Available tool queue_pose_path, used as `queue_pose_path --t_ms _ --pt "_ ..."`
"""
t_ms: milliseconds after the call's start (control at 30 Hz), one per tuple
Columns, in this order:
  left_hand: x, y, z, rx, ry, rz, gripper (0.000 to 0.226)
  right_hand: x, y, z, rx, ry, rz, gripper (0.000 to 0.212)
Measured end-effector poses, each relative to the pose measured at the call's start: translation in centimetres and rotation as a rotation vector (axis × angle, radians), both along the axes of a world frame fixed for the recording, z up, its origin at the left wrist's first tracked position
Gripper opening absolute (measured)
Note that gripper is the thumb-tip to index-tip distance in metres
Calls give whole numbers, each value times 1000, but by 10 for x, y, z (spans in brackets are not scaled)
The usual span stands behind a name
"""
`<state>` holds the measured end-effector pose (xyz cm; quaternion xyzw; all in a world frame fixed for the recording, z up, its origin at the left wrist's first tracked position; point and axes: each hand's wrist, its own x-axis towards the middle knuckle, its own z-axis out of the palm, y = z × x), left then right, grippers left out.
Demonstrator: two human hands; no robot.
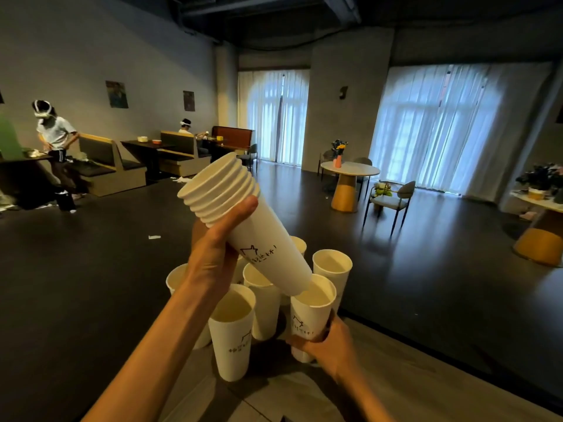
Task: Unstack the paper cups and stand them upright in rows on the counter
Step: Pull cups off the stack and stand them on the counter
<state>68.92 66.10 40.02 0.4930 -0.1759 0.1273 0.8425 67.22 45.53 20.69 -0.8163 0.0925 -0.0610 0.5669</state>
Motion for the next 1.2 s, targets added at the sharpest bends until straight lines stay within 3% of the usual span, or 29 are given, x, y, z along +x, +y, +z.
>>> queue_pose_path --t_ms 133,233,333,433,567,700,967,1100,1200 --pt "-8 -11 -6 84 -20 -88 72 -16 -12 5 -84 81 74 114" --pt "-18 -27 -9 138 -1 -182 88 -38 -29 20 -131 141 133 120" --pt "-28 -52 -15 211 34 -268 94 -63 -44 43 -108 169 188 107" --pt "-40 -76 -23 293 48 -303 76 -87 -51 63 -105 90 211 93" --pt "-54 -93 -33 426 40 -296 71 -109 -56 83 -49 20 249 88" --pt "-68 -93 -37 531 -3 -273 66 -118 -53 91 7 -28 201 69" --pt "-80 -70 -34 558 -38 -122 67 -120 -15 79 32 -88 110 81" --pt "-82 -53 -36 577 -40 -80 63 -116 5 75 66 -113 138 61" --pt "-81 -42 -39 571 -42 -56 61 -111 14 69 53 -96 168 62"
